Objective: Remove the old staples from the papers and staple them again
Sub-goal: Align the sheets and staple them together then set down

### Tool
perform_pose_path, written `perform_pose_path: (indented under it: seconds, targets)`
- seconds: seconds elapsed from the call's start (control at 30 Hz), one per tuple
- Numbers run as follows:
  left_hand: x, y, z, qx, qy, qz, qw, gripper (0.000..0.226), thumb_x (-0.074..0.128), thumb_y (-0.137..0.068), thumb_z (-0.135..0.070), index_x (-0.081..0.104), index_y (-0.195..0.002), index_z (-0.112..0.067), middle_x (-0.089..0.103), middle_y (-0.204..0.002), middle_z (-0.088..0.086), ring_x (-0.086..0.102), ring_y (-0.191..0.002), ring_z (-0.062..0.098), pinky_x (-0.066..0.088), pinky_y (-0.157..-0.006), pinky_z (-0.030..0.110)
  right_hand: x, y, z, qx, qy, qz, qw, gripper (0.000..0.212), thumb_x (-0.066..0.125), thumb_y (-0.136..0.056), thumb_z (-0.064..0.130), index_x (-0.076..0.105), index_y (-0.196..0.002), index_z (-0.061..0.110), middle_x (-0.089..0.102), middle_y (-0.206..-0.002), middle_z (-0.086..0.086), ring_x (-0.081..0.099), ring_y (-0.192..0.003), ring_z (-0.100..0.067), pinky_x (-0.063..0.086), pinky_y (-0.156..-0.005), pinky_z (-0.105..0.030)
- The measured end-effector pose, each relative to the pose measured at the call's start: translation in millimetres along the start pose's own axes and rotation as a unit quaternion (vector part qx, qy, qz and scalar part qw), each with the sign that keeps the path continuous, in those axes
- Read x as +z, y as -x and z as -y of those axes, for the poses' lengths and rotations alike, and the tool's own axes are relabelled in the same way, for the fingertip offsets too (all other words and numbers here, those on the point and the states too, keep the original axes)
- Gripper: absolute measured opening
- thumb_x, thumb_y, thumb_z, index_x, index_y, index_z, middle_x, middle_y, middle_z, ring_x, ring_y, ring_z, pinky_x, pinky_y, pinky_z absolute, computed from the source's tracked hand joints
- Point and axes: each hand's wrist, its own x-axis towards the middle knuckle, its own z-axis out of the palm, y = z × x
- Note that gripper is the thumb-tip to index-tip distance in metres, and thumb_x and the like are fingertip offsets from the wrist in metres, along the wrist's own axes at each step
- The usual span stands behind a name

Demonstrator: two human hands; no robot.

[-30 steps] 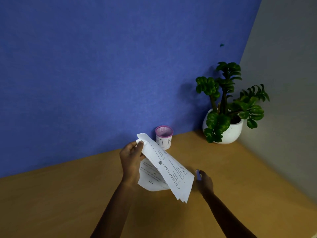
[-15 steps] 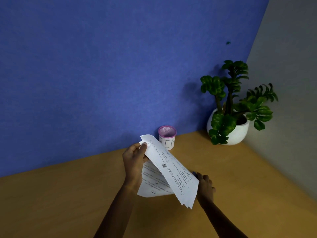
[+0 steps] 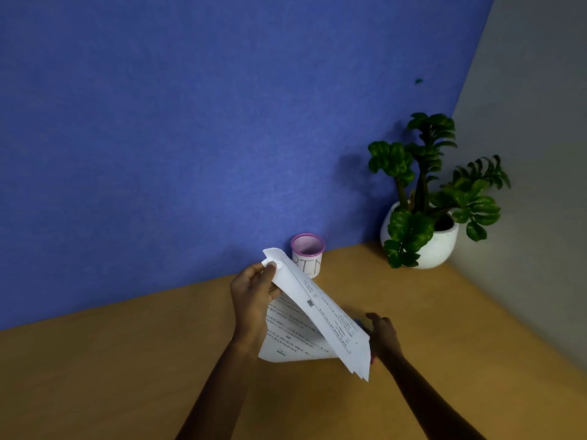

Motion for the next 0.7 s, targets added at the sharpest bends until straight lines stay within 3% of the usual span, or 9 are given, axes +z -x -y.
perform_pose_path:
  seconds: [0.1,0.2,0.3,0.33,0.47,0.6,0.7]
  targets:
    - [3.7,2.8,-1.5,-0.001,0.006,0.002,1.000,0.008,0.056,-0.088,-0.003,0.062,-0.092,0.000,0.065,-0.082,0.010,0.064,-0.079,0.018,0.056,-0.056,0.014,-31.9,-6.0,18.1,-0.051,-0.034,-0.042,0.997,0.032,0.043,-0.092,0.000,0.051,-0.124,-0.001,0.052,-0.132,-0.022,0.055,-0.114,-0.031,0.045,-0.091,-0.034]
    - [12.4,6.7,-3.6,-0.009,0.022,-0.007,1.000,0.008,0.056,-0.087,-0.002,0.064,-0.084,-0.002,0.065,-0.077,0.009,0.065,-0.072,0.015,0.056,-0.056,0.015,-65.2,-0.2,55.7,-0.120,-0.089,-0.056,0.987,0.028,0.041,-0.094,0.001,0.056,-0.117,-0.003,0.059,-0.123,-0.024,0.058,-0.106,-0.033,0.048,-0.090,-0.035]
    - [22.3,10.3,-5.5,-0.009,0.046,-0.017,0.999,0.019,0.057,-0.086,0.001,0.064,-0.071,-0.007,0.066,-0.061,0.001,0.065,-0.055,0.006,0.054,-0.052,0.015,-87.8,26.4,103.6,-0.195,-0.211,0.017,0.958,0.026,0.045,-0.094,0.009,0.056,-0.111,-0.008,0.060,-0.115,-0.029,0.061,-0.083,-0.022,0.048,-0.062,-0.009]
    - [25.7,11.5,-6.1,-0.008,0.050,-0.020,0.999,0.022,0.057,-0.086,0.001,0.064,-0.068,-0.008,0.066,-0.057,-0.002,0.065,-0.053,0.005,0.054,-0.051,0.014,-93.0,36.9,117.6,-0.220,-0.238,0.048,0.945,0.027,0.047,-0.094,0.012,0.057,-0.110,-0.006,0.061,-0.115,-0.028,0.060,-0.083,-0.019,0.048,-0.062,-0.006]
    - [37.0,13.4,-9.5,0.003,0.048,-0.018,0.999,0.021,0.056,-0.087,-0.001,0.064,-0.069,-0.009,0.064,-0.069,0.009,0.064,-0.066,0.017,0.055,-0.054,0.015,-102.2,68.9,152.0,-0.329,-0.181,0.109,0.920,0.028,0.045,-0.095,0.022,0.062,-0.112,0.007,0.066,-0.113,-0.012,0.061,-0.104,-0.021,0.049,-0.090,-0.029]
    - [41.6,13.6,-12.9,0.022,0.047,0.002,0.999,0.018,0.052,-0.090,-0.005,0.067,-0.080,-0.001,0.068,-0.085,0.020,0.067,-0.081,0.029,0.059,-0.067,0.025,-105.7,85.6,164.0,-0.430,-0.128,0.099,0.888,0.024,0.049,-0.094,0.017,0.063,-0.111,0.010,0.069,-0.106,-0.008,0.064,-0.091,-0.011,0.047,-0.077,-0.008]
    - [41.4,14.9,-16.9,0.019,0.061,0.016,0.998,0.034,0.045,-0.094,-0.015,0.068,-0.072,-0.003,0.073,-0.069,0.012,0.070,-0.070,0.021,0.058,-0.062,0.026,-106.3,89.5,164.4,-0.455,-0.108,0.083,0.880,0.025,0.057,-0.088,0.011,0.062,-0.112,0.009,0.069,-0.108,-0.010,0.064,-0.094,-0.013,0.045,-0.076,-0.007]
